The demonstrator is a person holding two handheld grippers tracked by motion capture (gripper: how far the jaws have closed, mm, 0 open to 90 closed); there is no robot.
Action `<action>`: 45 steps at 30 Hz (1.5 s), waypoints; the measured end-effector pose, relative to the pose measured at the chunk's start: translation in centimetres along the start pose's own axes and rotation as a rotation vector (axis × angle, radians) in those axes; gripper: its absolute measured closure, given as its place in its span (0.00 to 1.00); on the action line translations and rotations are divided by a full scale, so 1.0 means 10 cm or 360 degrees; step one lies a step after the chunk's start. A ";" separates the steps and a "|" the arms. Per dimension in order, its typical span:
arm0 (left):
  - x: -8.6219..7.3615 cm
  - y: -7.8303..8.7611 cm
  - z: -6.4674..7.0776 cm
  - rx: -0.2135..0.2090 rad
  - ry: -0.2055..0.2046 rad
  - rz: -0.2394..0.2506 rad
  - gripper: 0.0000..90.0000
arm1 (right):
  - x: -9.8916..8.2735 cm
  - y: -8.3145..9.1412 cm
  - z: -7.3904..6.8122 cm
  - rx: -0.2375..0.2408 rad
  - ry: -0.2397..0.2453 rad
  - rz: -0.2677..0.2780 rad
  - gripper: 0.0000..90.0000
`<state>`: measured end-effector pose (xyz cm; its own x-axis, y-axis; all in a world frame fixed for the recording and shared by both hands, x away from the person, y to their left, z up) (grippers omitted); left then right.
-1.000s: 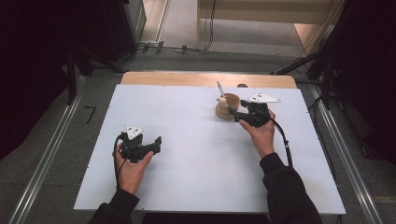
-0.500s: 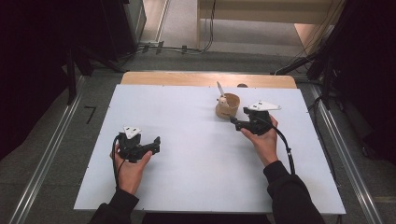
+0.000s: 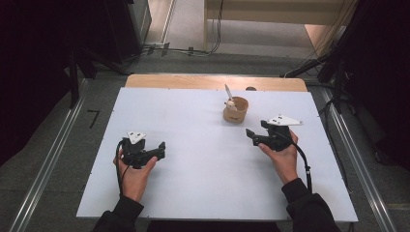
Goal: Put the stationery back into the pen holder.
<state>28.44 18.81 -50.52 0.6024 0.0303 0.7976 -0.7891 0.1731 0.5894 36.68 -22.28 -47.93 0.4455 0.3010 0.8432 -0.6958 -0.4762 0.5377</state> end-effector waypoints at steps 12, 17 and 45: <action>-0.02 0.03 0.00 -0.0005 0.0028 0.0021 0.14 | -0.23 0.16 0.08 -0.0039 0.0004 -0.0029 0.29; -0.06 0.06 -0.02 -0.0014 0.0025 0.0010 0.14 | -0.28 0.25 0.12 -0.0053 -0.0011 -0.0012 0.29; -0.13 0.13 -0.16 0.0001 0.0038 0.0009 0.14 | -0.68 0.76 0.42 -0.0200 -0.0140 -0.0049 0.30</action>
<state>26.81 20.58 -51.01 0.6004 0.0549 0.7978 -0.7927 0.1724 0.5847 30.73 -31.36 -49.61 0.5114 0.2378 0.8258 -0.7437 -0.3591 0.5639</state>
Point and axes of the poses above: each handheld gripper's, and its own axes: y roughly backward along the jaws, x roughly out of its top, z roughly to its right, the point moved 1 cm from there along -y, roughly forward along the jaws, and after that the axes turned 2 degrees about -x, right-handed, at the moved point
